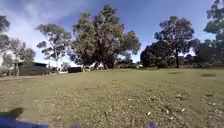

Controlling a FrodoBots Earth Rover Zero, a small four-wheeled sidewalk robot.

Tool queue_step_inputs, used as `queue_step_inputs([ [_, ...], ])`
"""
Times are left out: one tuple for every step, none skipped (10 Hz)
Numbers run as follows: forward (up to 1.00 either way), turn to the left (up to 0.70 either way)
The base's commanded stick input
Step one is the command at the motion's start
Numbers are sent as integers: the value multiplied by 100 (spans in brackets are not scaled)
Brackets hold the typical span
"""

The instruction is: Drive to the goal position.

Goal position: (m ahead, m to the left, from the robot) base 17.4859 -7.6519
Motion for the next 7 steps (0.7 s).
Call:
queue_step_inputs([
  [68, 0],
  [70, 0],
  [70, 0],
  [70, 0],
  [70, 0],
  [70, 0],
  [70, 0],
])
